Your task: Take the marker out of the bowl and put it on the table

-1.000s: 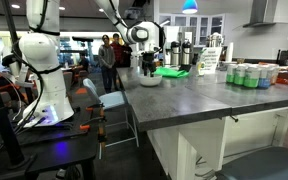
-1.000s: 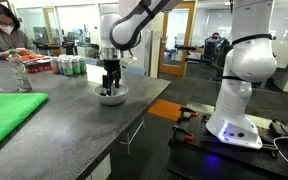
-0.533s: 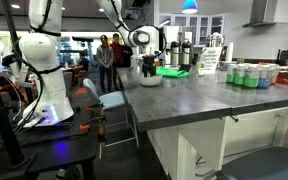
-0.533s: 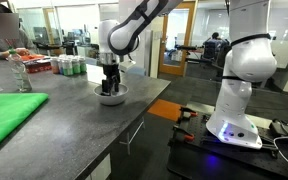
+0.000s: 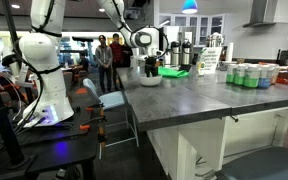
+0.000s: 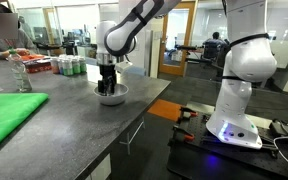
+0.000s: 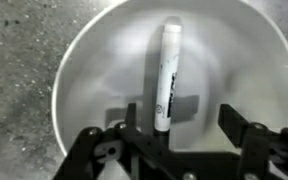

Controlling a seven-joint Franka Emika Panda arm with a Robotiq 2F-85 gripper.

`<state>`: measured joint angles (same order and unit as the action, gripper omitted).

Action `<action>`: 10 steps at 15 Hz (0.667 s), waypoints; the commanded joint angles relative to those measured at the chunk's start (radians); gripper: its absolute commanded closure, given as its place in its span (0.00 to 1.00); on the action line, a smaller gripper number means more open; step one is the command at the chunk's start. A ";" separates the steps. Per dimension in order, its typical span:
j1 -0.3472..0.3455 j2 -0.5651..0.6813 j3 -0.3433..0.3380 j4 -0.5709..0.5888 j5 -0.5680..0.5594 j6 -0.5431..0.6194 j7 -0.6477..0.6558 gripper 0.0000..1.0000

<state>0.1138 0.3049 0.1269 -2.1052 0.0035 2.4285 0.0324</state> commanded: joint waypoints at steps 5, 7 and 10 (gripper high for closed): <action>-0.020 0.025 0.006 0.022 0.058 0.018 -0.075 0.73; -0.025 0.021 0.004 0.017 0.059 0.022 -0.075 0.88; -0.030 -0.004 0.003 -0.002 0.061 0.029 -0.071 0.98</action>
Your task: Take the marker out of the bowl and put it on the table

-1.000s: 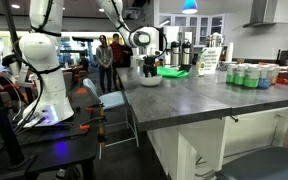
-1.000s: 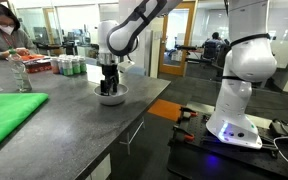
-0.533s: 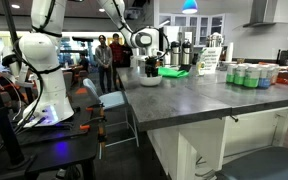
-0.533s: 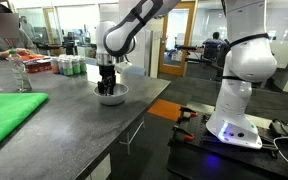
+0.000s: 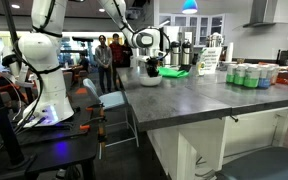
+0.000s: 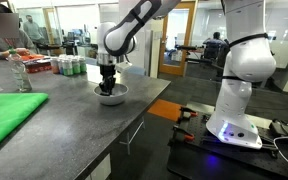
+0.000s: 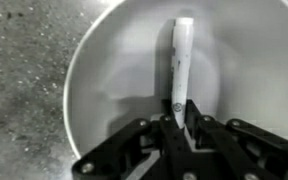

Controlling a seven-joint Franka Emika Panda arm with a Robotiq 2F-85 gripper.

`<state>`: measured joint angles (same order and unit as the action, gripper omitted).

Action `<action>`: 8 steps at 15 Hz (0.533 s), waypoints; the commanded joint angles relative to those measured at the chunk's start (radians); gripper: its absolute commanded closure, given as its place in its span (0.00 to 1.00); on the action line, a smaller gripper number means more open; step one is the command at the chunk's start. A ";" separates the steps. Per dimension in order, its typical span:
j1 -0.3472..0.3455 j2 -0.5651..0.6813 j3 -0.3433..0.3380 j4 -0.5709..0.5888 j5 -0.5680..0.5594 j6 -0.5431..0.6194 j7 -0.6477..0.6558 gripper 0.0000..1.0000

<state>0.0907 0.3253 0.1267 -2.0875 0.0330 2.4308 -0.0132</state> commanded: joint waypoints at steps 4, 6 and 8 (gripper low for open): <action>-0.007 -0.151 0.009 -0.080 0.037 0.040 -0.023 0.95; -0.016 -0.250 0.019 -0.115 0.098 0.011 -0.052 0.95; -0.011 -0.338 0.000 -0.149 0.105 -0.020 -0.057 0.95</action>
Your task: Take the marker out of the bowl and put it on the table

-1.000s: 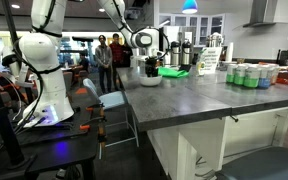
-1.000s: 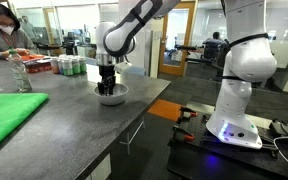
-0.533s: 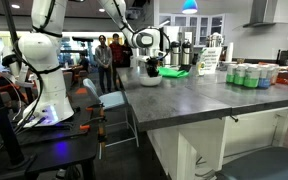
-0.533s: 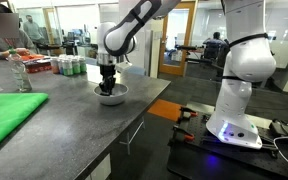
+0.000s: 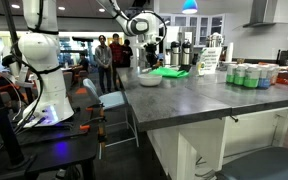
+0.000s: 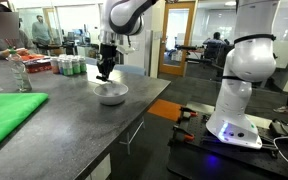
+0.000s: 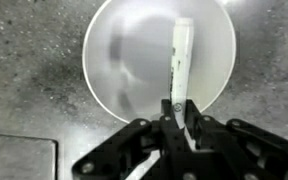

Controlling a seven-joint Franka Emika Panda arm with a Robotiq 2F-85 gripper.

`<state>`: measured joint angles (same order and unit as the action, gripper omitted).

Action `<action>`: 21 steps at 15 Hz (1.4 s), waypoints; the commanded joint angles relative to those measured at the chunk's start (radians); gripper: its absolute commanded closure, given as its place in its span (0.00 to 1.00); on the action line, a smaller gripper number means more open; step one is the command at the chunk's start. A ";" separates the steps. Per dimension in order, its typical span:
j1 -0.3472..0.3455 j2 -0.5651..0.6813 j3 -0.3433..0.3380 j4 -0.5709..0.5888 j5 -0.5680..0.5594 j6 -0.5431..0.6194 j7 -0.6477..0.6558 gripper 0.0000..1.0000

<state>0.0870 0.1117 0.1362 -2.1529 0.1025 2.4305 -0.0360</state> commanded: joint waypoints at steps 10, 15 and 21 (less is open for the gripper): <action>-0.112 -0.131 -0.172 -0.111 -0.005 -0.034 -0.072 0.95; -0.151 0.009 -0.205 -0.040 -0.027 0.003 -0.039 0.95; -0.162 0.142 -0.227 0.031 -0.097 0.014 -0.002 0.95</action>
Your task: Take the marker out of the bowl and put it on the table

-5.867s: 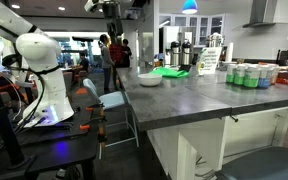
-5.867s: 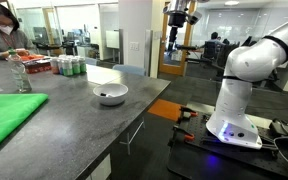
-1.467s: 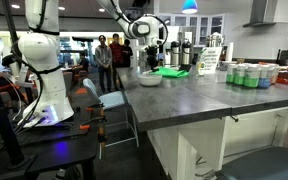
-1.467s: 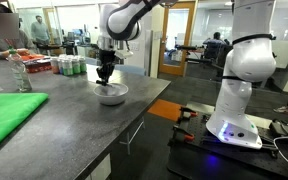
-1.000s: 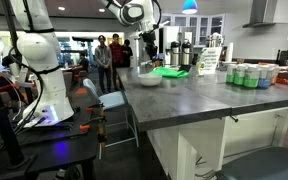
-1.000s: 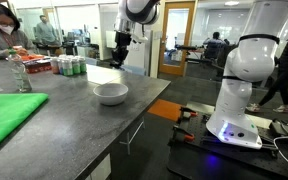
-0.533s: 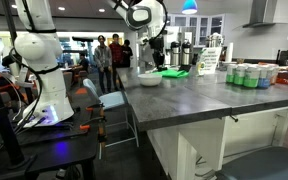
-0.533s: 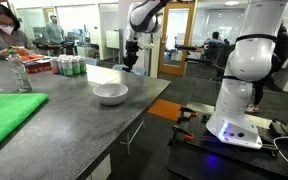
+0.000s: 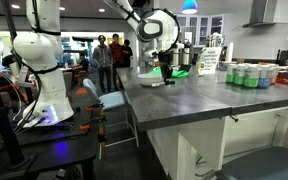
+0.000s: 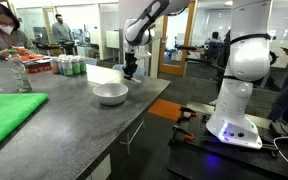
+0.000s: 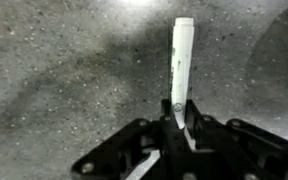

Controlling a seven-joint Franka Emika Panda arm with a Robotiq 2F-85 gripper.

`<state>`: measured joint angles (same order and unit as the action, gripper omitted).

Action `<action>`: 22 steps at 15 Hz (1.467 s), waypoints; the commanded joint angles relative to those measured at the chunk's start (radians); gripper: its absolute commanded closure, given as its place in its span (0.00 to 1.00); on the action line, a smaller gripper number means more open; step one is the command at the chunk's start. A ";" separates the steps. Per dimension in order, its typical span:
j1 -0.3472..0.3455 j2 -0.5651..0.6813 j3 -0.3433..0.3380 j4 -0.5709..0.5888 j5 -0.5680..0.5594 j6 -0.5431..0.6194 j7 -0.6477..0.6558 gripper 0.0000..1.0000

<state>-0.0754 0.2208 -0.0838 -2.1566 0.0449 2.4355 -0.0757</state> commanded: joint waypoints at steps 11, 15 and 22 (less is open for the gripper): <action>0.007 -0.005 0.016 0.026 -0.038 -0.027 0.028 0.02; 0.034 -0.121 0.057 -0.029 -0.063 -0.079 -0.001 0.00; 0.059 -0.270 0.073 -0.073 -0.103 -0.174 0.034 0.00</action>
<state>-0.0097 -0.0202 -0.0023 -2.2101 -0.0346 2.2765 -0.0568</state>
